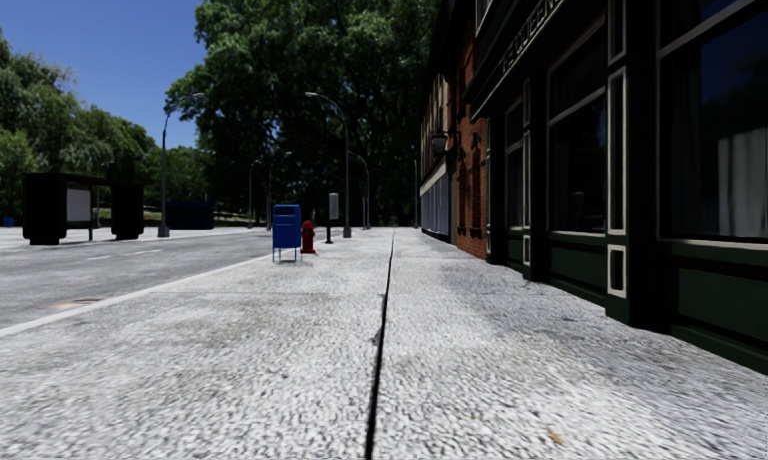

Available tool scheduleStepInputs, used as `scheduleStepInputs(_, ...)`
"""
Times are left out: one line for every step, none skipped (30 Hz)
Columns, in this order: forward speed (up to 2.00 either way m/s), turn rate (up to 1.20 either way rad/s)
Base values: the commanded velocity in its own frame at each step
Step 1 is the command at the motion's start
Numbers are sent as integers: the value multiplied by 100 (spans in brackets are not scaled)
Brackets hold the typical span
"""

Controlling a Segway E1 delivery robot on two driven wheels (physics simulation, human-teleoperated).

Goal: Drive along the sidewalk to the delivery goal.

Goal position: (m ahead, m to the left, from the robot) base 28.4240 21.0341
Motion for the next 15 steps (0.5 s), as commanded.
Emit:
scheduleStepInputs(200, -24)
scheduleStepInputs(200, -24)
scheduleStepInputs(200, -24)
scheduleStepInputs(200, -24)
scheduleStepInputs(200, -24)
scheduleStepInputs(200, -24)
scheduleStepInputs(200, -24)
scheduleStepInputs(200, -24)
scheduleStepInputs(200, -24)
scheduleStepInputs(200, -24)
scheduleStepInputs(200, -10)
scheduleStepInputs(200, 0)
scheduleStepInputs(200, 0)
scheduleStepInputs(200, 0)
scheduleStepInputs(200, 0)
